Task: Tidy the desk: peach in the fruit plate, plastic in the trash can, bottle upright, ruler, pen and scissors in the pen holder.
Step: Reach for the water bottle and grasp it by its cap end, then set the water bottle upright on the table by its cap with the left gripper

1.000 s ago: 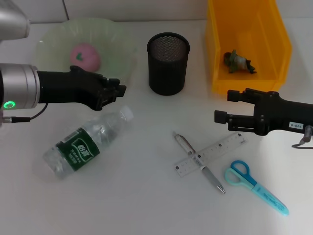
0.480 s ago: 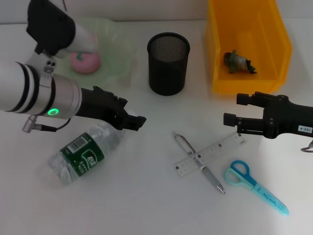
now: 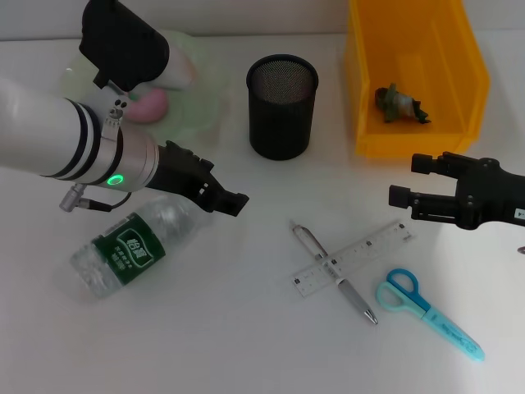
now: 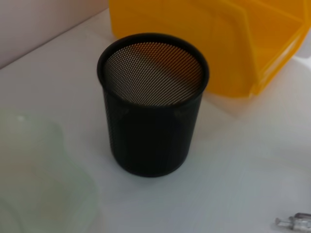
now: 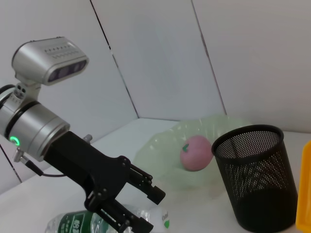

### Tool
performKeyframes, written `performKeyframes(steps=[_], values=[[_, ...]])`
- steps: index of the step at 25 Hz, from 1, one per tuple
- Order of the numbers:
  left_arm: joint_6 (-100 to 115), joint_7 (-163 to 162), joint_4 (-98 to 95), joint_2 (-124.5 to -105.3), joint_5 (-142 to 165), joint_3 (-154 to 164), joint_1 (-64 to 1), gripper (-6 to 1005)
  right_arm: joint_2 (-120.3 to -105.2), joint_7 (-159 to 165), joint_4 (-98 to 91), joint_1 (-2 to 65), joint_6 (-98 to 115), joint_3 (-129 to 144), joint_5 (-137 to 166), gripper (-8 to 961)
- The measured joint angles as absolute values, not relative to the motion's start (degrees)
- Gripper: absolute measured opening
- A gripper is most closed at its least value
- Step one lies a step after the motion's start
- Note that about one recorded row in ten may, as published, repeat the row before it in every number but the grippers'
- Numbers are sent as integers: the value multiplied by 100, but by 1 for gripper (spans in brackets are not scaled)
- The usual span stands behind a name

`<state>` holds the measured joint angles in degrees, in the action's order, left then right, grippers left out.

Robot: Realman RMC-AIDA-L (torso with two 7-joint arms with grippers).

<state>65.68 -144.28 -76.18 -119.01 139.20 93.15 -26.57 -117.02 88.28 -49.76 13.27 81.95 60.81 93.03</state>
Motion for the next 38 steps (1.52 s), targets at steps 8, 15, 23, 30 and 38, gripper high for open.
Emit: performKeyframes(steps=[8,15,23,30,38], values=[[6216,-14455,-7058,-11915,14152,9344,-2875,777,-11742,8831,-4984,1342,8195,6082,9457,843],[6162,-14449,-6991,-11918,14269,9386,-2867,771,-11749,8840,-4984,1365,8193,6082,9483,843],[6229,-14355,-6801,-11918,14303,9473,-3016,681,-11751,8842,-4970,1378,8191,6082,9489,843],[6338,-14266,-6668,-11916,14341,9453,-3152,433,-11751,8846,-4963,1381,8191,6082,9495,842],[6774,-14105,-7880,-11863,14288,9216,-2607,434,-11751,8932,-5025,1394,8204,6084,9502,842]])
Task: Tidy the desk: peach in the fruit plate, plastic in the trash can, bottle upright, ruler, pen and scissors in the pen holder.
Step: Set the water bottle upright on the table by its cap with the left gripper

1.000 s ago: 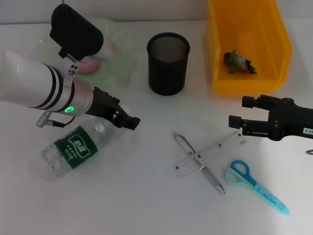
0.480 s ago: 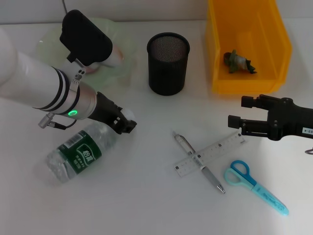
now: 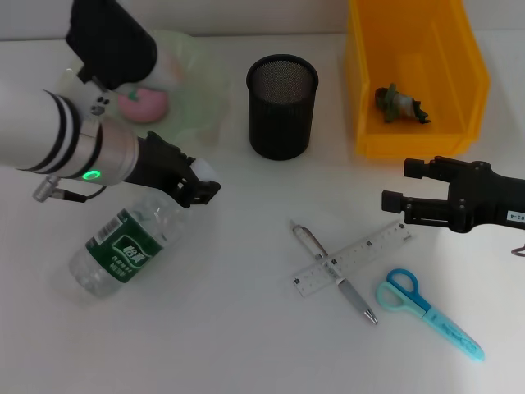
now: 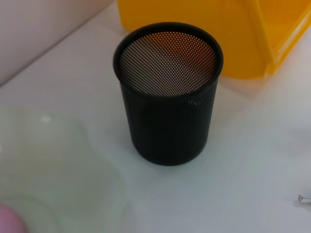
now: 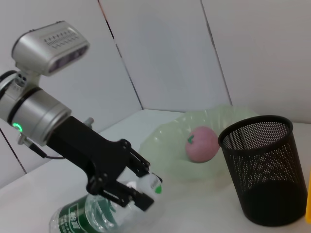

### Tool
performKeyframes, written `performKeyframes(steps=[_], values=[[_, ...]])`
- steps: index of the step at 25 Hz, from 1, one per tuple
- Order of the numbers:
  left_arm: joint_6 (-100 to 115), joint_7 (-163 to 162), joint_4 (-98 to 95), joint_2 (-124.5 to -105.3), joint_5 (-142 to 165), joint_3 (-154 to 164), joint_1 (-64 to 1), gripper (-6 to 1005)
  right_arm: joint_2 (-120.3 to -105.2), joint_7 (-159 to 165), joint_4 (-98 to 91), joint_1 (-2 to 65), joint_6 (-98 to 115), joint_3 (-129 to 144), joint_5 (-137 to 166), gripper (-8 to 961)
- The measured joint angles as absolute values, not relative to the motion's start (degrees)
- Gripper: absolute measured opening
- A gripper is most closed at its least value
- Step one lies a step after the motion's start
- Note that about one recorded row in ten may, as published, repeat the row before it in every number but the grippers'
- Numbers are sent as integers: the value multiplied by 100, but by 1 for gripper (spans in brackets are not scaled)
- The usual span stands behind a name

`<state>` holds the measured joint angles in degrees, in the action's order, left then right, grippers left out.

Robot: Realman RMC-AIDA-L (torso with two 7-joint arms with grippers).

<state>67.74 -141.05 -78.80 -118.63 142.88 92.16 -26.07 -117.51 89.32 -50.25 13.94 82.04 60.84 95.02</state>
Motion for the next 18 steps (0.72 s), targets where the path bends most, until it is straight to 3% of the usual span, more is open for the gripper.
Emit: performKeyframes(steps=[6,18], values=[[7091,-12775,-8746,-11855,13094,8106,-1623,435,-11751,8951,-5037,1414,8254,6078,9502,842],[7432,-10272,-7994,-11849,10430,6621,-671,437,-11751,9000,-5046,1481,8258,6072,9502,842]])
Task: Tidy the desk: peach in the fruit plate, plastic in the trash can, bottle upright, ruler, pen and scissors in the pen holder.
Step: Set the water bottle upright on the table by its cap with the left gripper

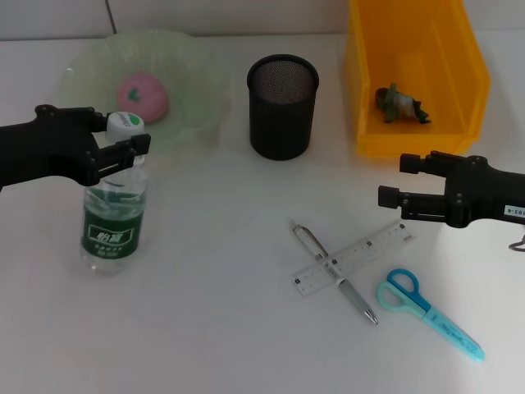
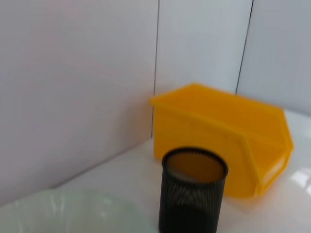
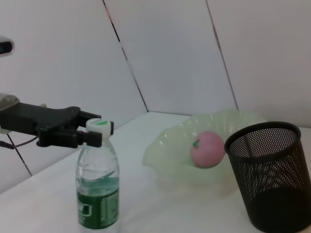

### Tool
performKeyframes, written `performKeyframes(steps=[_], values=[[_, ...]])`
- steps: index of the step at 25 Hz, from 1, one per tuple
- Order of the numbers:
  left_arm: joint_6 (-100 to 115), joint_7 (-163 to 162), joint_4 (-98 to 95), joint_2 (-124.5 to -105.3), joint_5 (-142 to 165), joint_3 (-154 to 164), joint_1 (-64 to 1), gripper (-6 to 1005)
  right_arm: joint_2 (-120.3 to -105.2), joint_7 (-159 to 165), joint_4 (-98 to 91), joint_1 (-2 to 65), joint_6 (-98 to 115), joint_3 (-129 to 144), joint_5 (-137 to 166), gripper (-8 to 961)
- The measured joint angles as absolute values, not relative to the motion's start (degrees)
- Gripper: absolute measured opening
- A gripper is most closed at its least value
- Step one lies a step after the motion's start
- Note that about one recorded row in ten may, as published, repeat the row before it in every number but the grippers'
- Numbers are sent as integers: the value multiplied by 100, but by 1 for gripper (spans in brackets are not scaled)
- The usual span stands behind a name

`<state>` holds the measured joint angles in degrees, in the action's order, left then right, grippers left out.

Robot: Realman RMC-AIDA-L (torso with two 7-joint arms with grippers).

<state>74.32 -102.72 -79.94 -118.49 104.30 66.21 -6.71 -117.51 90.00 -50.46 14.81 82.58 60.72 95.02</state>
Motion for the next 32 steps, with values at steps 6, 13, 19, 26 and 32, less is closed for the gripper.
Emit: performKeyframes(steps=[6,13,19,26,32], values=[[7609,-9565,-7407,-11861,9914,6291,-688,437,-11751,9005,-5045,1501,8260,6097,9501,841],[7553,-9246,-7215,-11861,9832,6184,-716,438,-11751,9017,-5044,1499,8269,6101,9501,841],[7550,-9016,-7160,-11853,9556,6101,-701,439,-11751,9018,-5045,1494,8273,6092,9500,841],[7547,-8658,-6920,-11853,9361,5937,-804,440,-11751,9018,-5045,1494,8274,6090,9500,841],[7527,-8160,-6374,-11848,9037,5825,-934,441,-11751,9018,-5045,1499,8272,6091,9503,841]])
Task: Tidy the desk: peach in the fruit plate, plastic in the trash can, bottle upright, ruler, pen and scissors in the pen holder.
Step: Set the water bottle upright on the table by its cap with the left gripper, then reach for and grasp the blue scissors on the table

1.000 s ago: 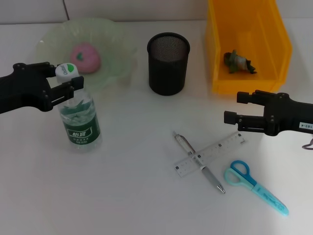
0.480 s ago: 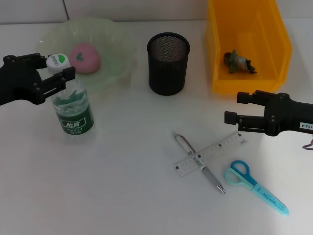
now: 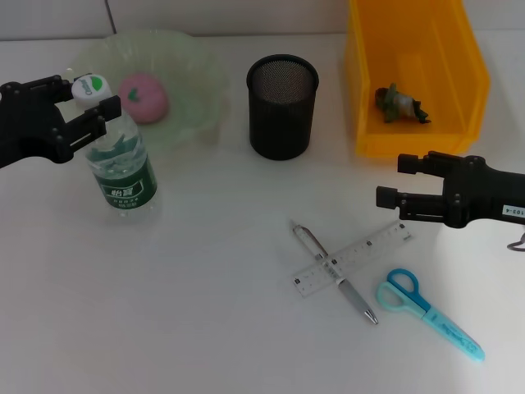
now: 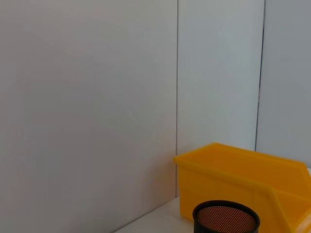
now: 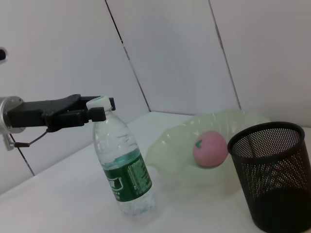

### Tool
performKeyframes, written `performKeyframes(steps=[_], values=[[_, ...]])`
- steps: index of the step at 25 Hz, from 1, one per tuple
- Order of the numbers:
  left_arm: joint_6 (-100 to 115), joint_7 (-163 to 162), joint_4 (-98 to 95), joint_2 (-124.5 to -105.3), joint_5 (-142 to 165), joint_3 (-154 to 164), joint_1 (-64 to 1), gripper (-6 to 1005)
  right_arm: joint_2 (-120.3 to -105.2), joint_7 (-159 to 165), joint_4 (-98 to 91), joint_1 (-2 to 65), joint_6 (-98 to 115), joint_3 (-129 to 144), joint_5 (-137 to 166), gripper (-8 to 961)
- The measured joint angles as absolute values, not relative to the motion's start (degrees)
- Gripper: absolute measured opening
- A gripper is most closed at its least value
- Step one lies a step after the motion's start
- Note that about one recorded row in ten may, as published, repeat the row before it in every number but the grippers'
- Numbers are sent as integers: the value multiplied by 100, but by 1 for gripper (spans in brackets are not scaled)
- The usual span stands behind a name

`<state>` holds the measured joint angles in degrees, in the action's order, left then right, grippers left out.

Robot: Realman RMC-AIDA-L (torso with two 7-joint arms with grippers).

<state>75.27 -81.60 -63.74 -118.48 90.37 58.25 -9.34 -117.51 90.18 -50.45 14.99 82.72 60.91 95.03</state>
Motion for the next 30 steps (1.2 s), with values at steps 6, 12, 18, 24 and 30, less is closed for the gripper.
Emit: performKeyframes(steps=[6,12,18,24,30], values=[[7549,-8066,-6067,-11844,9039,5659,-1053,442,-11751,9018,-5045,1490,8270,6075,9547,840],[7554,-7851,-5993,-11860,9042,5694,-1050,442,-11751,9018,-5045,1498,8270,6073,9559,840],[7599,-7787,-5992,-11863,8907,5663,-1024,485,-11758,9018,-5045,1503,8286,6073,9563,840],[7711,-7777,-6284,-11860,8626,5593,-898,691,-11761,9208,-5232,1472,8340,5973,9564,840],[8487,-7759,-6766,-11870,7918,5626,-450,797,-11751,9685,-5937,1365,8847,5404,9571,840]])
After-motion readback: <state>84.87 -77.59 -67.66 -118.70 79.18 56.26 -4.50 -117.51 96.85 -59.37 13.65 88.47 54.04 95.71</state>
